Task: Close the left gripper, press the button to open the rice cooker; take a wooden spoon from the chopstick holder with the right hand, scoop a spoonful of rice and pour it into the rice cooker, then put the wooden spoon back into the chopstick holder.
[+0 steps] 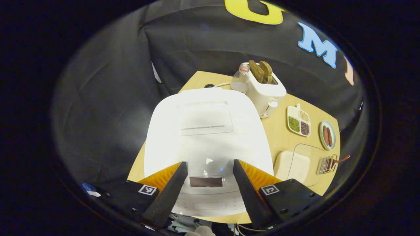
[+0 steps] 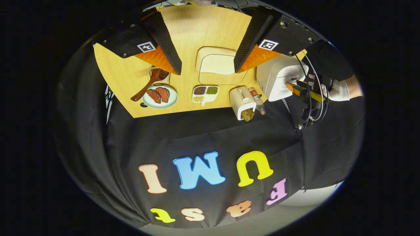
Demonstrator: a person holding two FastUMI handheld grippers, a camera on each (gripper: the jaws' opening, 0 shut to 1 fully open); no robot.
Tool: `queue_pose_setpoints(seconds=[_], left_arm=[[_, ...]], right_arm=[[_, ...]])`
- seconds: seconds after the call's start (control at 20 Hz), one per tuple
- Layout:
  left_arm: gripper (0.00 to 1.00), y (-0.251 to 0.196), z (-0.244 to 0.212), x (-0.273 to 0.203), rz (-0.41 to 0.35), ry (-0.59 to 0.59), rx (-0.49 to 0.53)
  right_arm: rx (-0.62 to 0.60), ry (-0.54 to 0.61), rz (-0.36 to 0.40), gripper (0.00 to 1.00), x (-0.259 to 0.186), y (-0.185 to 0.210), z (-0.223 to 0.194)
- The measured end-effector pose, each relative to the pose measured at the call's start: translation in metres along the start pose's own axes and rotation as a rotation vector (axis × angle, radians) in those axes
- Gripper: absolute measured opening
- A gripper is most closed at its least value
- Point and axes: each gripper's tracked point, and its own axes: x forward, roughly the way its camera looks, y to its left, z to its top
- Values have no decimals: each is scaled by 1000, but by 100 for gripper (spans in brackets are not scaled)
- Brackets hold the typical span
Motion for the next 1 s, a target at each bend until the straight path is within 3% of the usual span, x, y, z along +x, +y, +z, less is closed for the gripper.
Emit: queue_pose_setpoints(seconds=[0.2, 0.4, 0.55, 0.75, 1.0], left_arm=[[95, 0, 1, -2, 3, -8, -5], [99, 2, 2, -4, 11, -35, 6], [98, 7, 7, -7, 12, -47, -40], [98, -3, 44, -38, 18, -264, 12], [97, -34, 91, -168, -4, -695, 80]], right_arm=[[16, 6, 15, 98, 5, 3, -3], [25, 18, 24, 98, 7, 3, -6], [19, 9, 10, 98, 7, -1, -1], [-11, -47, -24, 98, -2, -7, 20], [-14, -176, -66, 98, -18, -10, 64]])
